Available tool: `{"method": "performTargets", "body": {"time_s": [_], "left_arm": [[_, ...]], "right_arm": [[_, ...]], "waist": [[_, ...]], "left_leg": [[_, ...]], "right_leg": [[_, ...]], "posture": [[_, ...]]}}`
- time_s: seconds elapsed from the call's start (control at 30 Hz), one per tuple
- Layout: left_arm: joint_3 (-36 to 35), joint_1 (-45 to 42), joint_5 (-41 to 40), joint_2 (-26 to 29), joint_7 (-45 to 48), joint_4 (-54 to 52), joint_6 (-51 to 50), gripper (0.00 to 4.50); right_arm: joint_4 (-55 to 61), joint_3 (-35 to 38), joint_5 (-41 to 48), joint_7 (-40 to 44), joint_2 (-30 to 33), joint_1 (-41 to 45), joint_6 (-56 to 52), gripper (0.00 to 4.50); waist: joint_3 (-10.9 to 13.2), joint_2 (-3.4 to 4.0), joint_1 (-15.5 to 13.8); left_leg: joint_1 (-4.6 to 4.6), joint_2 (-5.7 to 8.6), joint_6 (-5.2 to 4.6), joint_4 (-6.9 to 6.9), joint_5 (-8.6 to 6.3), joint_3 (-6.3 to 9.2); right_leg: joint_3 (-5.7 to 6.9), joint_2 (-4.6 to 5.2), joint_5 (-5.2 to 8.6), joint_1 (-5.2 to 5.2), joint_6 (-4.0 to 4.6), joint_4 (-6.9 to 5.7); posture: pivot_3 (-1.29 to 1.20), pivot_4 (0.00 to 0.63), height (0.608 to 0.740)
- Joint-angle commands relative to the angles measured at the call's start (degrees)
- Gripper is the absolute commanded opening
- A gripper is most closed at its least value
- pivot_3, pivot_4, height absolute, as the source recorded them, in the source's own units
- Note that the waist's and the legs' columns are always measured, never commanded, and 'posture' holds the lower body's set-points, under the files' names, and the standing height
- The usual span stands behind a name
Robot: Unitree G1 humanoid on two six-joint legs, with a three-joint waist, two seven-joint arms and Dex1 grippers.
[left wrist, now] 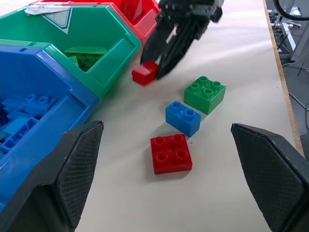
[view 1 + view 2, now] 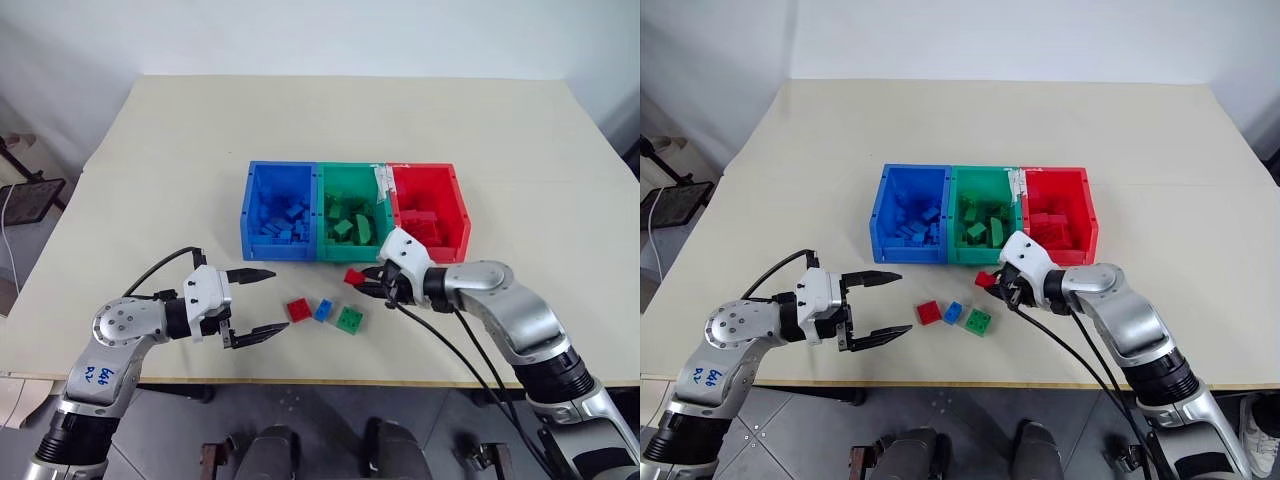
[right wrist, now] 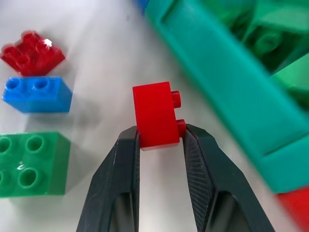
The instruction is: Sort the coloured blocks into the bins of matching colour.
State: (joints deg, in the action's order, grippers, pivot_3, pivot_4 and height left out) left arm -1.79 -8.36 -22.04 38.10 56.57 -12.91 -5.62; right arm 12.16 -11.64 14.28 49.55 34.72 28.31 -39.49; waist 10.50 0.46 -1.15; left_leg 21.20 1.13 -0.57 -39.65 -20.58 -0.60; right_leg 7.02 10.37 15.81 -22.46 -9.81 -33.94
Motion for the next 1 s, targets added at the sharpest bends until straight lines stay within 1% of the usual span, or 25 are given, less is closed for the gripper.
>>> {"method": "performTargets", "body": {"time_s": [0.03, 0.07, 0.13, 0.2, 0.23, 0.27, 0.33, 0.43, 0.47, 0.53, 0.6, 0.63, 0.73, 0.77, 0.87, 0.93, 1.0], "left_arm": [[-0.27, -0.83, -1.15, -1.18, 0.22, -1.42, 1.27, 4.5], [-0.24, -1.17, -1.4, -1.52, 0.21, -1.48, 1.2, 4.5], [-0.35, -1.68, -1.64, -2.05, 0.13, -1.47, 0.93, 4.5], [-0.7, -2.86, -2.03, -2.73, 0.09, -0.78, 1.13, 4.5], [-1.0, -3.72, -2.24, -3.17, 0.0, -0.12, 1.44, 4.5], [-1.23, -4.27, -2.35, -3.45, 0.01, 0.4, 1.71, 4.5], [-1.45, -5.12, -1.79, -3.6, -0.06, 1.55, 2.16, 4.5], [-1.32, -5.44, -1.46, -3.6, -0.19, 2.11, 2.11, 4.5], [-1.11, -5.72, -1.35, -3.65, -0.29, 2.19, 2.0, 4.5], [-0.76, -6.25, -1.2, -3.71, -0.45, 2.21, 1.7, 4.5], [-0.56, -6.49, -1.36, -3.64, -0.51, 1.96, 1.01, 4.5], [-0.53, -6.51, -1.49, -3.59, -0.5, 1.88, 0.67, 4.5], [-0.66, -6.41, -1.88, -3.51, -0.39, 1.65, -0.07, 4.5], [-0.71, -6.39, -1.98, -3.47, -0.3, 1.6, -0.23, 4.5], [-0.65, -6.38, -1.98, -3.56, -0.28, 1.35, -0.52, 4.5], [-0.25, -7.17, -1.39, -4.01, -0.17, 2.05, 0.43, 4.5], [0.5, -7.39, 0.51, -3.71, 1.0, 3.32, 3.74, 4.5]], "right_arm": [[2.25, 10.68, 8.17, 5.72, 1.52, -2.21, 5.87, 0.9], [2.21, 13.69, 10.87, 7.25, 1.73, -2.46, 6.57, 0.9], [1.61, 17.44, 14.31, 8.59, 2.09, -2.35, 6.55, 0.9], [-3.57, 22.55, 14.06, 6.3, 3.68, 0.14, 8.3, 0.9], [-8.12, 24.13, 11.94, 4.81, 5.26, 1.96, 10.55, 0.9], [-11.25, 24.77, 10.29, 3.87, 6.31, 3.17, 12.34, 0.9], [-19.07, 25.3, 7.45, 1.0, 6.42, 7.28, 17.81, 0.9], [-24.7, 22.75, 4.44, -0.64, 5.65, 11.13, 20.29, 0.9], [-26.0, 21.78, 3.68, -0.53, 5.38, 11.86, 21.04, 1.64], [-28.16, 20.95, 2.63, -1.18, 4.67, 12.96, 22.33, 2.25], [-28.31, 20.55, 2.66, -0.03, 4.69, 12.68, 23.37, 2.94], [-27.23, 20.82, 3.54, 1.48, 5.07, 11.79, 23.56, 3.22], [-24.21, 22.25, 6.06, 5.05, 6.41, 8.96, 23.71, 4.35], [-23.26, 22.83, 6.7, 6.1, 7.07, 7.72, 23.8, 4.48], [-21.2, 24.63, 8.09, 7.82, 8.91, 4.15, 24.02, 4.48], [-17.83, 27.85, 9.59, 12.86, 11.79, -3.64, 27.17, 4.48], [-14.13, 32.31, 13.66, 19.91, 13.45, -12.05, 30.08, 4.48]], "waist": [[0.0, 0.0, -0.16], [0.0, 0.0, -0.17], [0.0, 0.0, -0.05], [0.0, 0.0, -0.04], [0.0, 0.0, -0.05], [0.0, 0.0, -0.09], [0.0, -0.01, -0.03], [0.0, 0.0, 0.66], [0.0, 0.0, 1.05], [0.0, 0.0, 1.47], [0.0, 0.0, 1.49], [0.0, 0.01, 1.49], [0.0, 0.0, 1.15], [0.0, 0.0, 1.05], [0.01, 0.0, 0.81], [0.0, 0.01, 0.36], [0.0, 0.0, -0.37]], "left_leg": [[0.01, 0.0, 0.0, 0.0, 0.0, 0.0], [0.01, 0.01, -0.01, 0.0, 0.0, -0.01], [0.0, 0.0, -0.01, -0.01, -0.01, -0.03], [-0.02, -0.03, -0.01, -0.01, -0.01, -0.02], [-0.01, -0.02, -0.01, -0.02, -0.01, -0.04], [-0.02, -0.02, -0.01, -0.04, -0.01, -0.05], [-0.01, 0.01, -0.02, -0.04, -0.01, -0.07], [-0.06, -0.02, -0.01, 0.07, 0.0, -0.12], [-0.06, -0.03, -0.01, 0.12, 0.0, -0.12], [-0.06, -0.03, -0.01, 0.16, 0.0, -0.11], [-0.04, -0.03, -0.01, 0.17, -0.01, -0.1], [-0.04, -0.03, -0.01, 0.17, 0.0, -0.1], [-0.01, -0.03, -0.02, 0.14, 0.0, -0.06], [0.0, -0.02, -0.02, 0.12, 0.0, -0.04], [0.03, 0.01, -0.03, 0.08, -0.01, 0.0], [0.02, 0.01, -0.03, 0.07, -0.01, -0.02], [0.01, -0.02, -0.03, 0.1, -0.01, 0.01]], "right_leg": [[0.0, 0.0, 0.0, 0.0, 0.0, 0.02], [0.0, 0.0, 0.0, 0.01, 0.0, 0.03], [0.0, 0.0, 0.0, 0.02, 0.0, 0.03], [0.0, -0.02, 0.0, 0.02, 0.0, 0.01], [-0.01, -0.01, 0.0, 0.02, 0.0, 0.01], [-0.02, -0.01, 0.0, 0.03, 0.0, 0.01], [-0.05, 0.0, 0.0, 0.03, 0.0, 0.03], [-0.05, -0.01, 0.0, -0.01, 0.0, 0.02], [-0.03, -0.02, 0.0, -0.02, 0.0, 0.03], [-0.01, -0.01, 0.0, -0.02, 0.0, 0.04], [0.0, -0.01, 0.0, -0.03, 0.0, 0.05], [0.0, -0.01, 0.0, -0.04, 0.0, 0.05], [0.01, 0.0, 0.0, -0.03, 0.0, 0.05], [0.03, 0.01, 0.0, -0.02, 0.0, 0.05], [0.06, 0.03, -0.01, 0.02, -0.01, 0.07], [0.05, 0.03, -0.01, 0.02, -0.02, 0.07], [0.12, 0.01, -0.01, 0.03, -0.02, 0.07]], "posture": [[0.0, 0.15, 0.74], [0.0, 0.15, 0.74], [0.0, 0.15, 0.74], [0.0, 0.15, 0.74], [0.0, 0.15, 0.74], [0.0, 0.15, 0.74], [0.0, 0.15, 0.74], [0.0, 0.15, 0.74], [0.0, 0.15, 0.74], [0.0, 0.15, 0.74], [0.0, 0.15, 0.74], [0.0, 0.15, 0.74], [0.0, 0.15, 0.74], [0.0, 0.15, 0.74], [0.0, 0.15, 0.74], [0.0, 0.15, 0.74], [0.0, 0.15, 0.74]]}}
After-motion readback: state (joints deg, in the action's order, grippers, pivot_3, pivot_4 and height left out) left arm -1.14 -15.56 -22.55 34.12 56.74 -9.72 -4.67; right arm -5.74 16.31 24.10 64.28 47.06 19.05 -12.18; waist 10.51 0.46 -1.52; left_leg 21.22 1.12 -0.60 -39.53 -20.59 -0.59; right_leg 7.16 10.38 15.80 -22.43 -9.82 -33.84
